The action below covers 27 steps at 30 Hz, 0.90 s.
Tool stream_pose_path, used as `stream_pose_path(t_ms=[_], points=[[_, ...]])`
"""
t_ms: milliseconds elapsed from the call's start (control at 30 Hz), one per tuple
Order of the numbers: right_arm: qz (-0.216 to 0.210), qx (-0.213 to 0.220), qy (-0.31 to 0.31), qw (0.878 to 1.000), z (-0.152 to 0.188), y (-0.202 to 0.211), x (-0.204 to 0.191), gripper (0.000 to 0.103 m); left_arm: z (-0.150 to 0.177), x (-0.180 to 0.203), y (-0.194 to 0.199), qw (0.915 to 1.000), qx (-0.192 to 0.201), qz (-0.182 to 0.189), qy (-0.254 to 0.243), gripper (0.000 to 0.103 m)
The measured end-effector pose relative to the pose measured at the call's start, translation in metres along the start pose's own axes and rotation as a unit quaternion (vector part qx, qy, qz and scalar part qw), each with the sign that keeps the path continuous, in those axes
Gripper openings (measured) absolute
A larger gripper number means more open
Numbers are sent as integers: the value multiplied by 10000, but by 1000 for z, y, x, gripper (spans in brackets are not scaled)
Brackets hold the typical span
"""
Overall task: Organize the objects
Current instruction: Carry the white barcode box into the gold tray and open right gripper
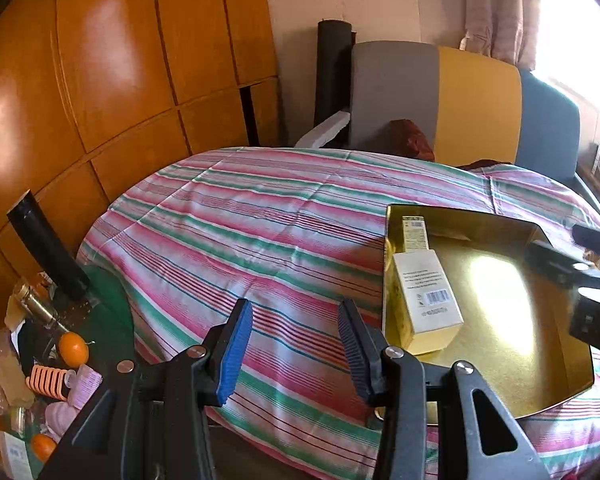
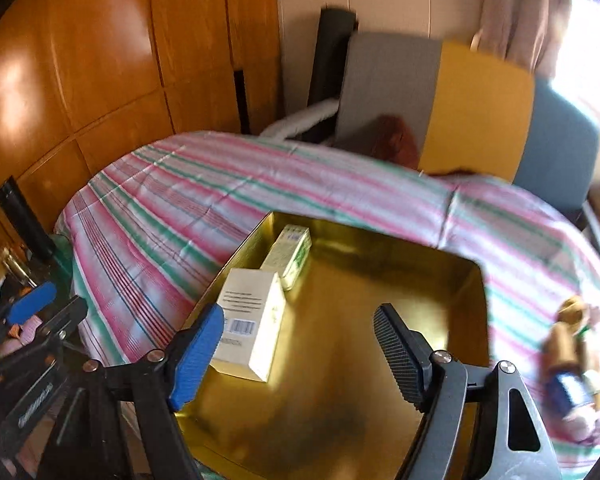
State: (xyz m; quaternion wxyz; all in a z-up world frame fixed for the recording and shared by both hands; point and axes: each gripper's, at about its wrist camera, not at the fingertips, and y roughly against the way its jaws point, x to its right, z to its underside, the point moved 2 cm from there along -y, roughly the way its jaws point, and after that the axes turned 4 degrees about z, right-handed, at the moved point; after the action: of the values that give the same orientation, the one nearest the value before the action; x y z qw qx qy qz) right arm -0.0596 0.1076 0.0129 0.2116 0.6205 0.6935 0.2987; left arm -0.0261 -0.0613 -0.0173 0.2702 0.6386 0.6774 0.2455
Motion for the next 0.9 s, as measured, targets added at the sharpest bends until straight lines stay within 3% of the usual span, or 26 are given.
stream_pose_path(t_ms=[300, 733, 900], points=[[415, 472, 72, 9980, 2, 53, 21, 82, -6, 30, 10, 9994, 85, 107, -311, 45], [754, 679, -134, 9948, 11, 73, 65, 84, -14, 78, 17, 9967, 136, 292, -745, 45], [862, 648, -242, 9939, 17, 72, 86, 87, -16, 107, 20, 9934, 141, 528, -1013, 45]])
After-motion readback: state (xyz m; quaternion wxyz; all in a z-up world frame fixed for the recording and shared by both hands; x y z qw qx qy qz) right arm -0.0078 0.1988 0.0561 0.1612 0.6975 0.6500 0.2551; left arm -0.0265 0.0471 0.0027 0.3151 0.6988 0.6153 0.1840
